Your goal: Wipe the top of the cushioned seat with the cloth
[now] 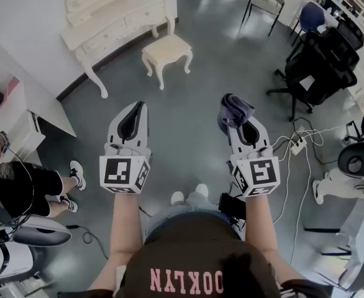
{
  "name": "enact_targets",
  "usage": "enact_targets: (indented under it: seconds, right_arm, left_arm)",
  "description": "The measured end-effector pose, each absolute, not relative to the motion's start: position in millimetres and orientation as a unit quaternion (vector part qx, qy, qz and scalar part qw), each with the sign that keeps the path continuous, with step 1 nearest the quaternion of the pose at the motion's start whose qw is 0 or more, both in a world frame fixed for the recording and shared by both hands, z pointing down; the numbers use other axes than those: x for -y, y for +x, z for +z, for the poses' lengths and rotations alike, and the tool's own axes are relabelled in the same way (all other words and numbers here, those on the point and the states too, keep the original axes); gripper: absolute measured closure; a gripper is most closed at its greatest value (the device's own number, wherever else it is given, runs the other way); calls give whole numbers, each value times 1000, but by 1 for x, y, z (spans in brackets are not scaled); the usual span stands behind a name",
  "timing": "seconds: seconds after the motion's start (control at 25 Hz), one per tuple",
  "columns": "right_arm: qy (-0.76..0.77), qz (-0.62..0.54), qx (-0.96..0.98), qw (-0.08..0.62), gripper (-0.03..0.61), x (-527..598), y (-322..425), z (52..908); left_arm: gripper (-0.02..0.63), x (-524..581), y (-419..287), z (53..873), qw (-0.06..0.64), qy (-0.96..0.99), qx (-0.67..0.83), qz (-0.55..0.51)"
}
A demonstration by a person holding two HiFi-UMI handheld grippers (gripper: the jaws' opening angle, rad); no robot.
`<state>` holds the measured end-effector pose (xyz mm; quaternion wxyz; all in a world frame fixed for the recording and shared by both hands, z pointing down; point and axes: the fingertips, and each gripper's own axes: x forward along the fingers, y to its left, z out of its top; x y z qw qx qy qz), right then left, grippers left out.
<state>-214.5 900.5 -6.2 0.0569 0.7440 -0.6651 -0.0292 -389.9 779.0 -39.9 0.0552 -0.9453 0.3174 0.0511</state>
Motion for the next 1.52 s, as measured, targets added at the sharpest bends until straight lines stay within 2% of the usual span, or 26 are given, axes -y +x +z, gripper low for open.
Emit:
enact_targets:
  seconds: [0.4, 0.72, 0.96, 1.52]
  right_arm:
    - [742, -24, 667, 60, 531, -881, -241, 2]
    - [730, -33, 682, 41, 531, -839, -227, 2]
    - [719, -24, 693, 39, 531, -783, -186, 15]
    - [676, -14, 736, 41, 531, -636, -24, 13]
  left_arm:
    - [600, -762, -413, -31, 47, -947, -313, 47]
    - [600, -729, -399, -29, 50, -945, -320, 50]
    - [600, -679, -360, -20, 51, -941, -331, 43]
    - [600, -547, -204, -27, 48, -923, -380, 30]
